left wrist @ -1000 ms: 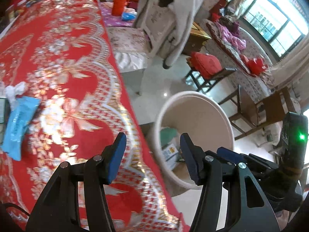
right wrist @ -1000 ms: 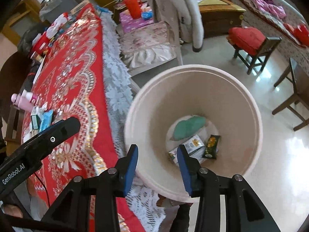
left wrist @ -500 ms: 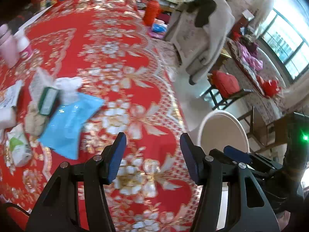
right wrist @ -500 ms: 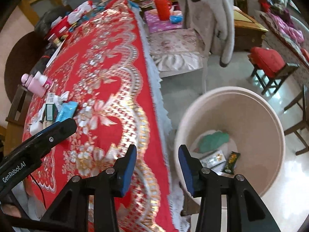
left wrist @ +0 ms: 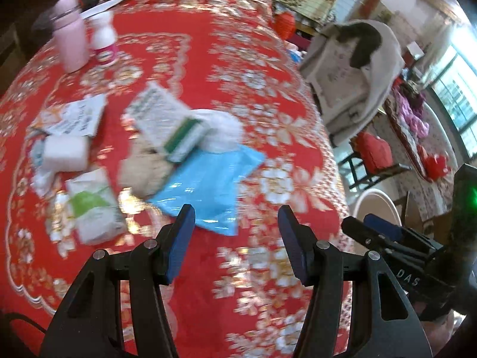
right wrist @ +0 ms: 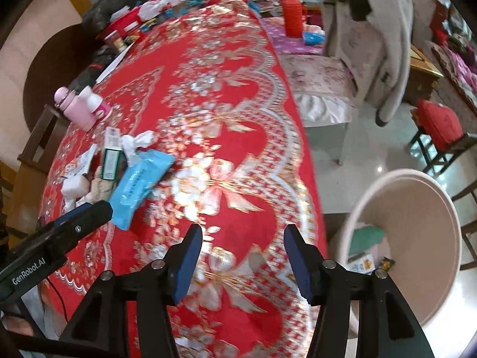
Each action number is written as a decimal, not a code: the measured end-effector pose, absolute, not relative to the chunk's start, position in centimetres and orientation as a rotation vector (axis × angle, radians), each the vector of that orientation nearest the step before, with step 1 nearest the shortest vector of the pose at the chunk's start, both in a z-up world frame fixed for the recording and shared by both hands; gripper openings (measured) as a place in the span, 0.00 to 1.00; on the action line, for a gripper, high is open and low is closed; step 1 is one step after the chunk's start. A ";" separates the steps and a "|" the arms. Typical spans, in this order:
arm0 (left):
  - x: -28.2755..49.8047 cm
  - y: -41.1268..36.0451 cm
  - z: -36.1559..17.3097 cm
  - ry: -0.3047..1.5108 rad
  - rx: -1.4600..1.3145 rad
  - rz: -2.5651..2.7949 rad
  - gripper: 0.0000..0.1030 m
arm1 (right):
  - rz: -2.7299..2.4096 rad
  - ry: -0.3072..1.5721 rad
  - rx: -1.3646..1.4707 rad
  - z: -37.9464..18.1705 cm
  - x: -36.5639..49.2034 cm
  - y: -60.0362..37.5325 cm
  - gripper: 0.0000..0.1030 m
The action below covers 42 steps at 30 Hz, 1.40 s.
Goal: Collect trash
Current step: 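Move both tools back over the trash on the table, then grasp the white tissue pack with the left gripper while the right grasps the crumpled tan paper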
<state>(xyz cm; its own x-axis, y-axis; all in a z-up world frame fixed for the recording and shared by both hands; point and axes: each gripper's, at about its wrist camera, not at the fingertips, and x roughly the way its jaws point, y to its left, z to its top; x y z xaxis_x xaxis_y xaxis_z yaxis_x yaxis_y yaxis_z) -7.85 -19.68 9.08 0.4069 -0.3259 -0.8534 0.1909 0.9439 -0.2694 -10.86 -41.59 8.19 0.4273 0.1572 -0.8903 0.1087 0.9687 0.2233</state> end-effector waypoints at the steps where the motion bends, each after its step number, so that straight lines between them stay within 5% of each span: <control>1: -7.8 -18.6 9.0 1.106 -0.148 -0.313 0.55 | 0.041 1.133 0.258 8.2 -10.5 -41.0 0.55; 19: -8.1 -3.8 6.8 1.154 -0.297 -0.087 0.55 | 0.213 1.182 0.177 6.8 -6.7 -30.8 0.57; 39: -4.2 -7.7 3.1 1.235 -0.285 -0.127 0.55 | 0.240 1.194 0.162 6.8 -5.2 -28.9 0.58; 41: -4.2 -7.8 3.1 1.222 -0.269 -0.127 0.53 | 0.249 1.195 0.163 6.8 -5.2 -28.8 0.58; 42: -4.2 -7.7 3.0 1.223 -0.268 -0.134 0.45 | 0.254 1.194 0.165 6.8 -5.1 -28.7 0.58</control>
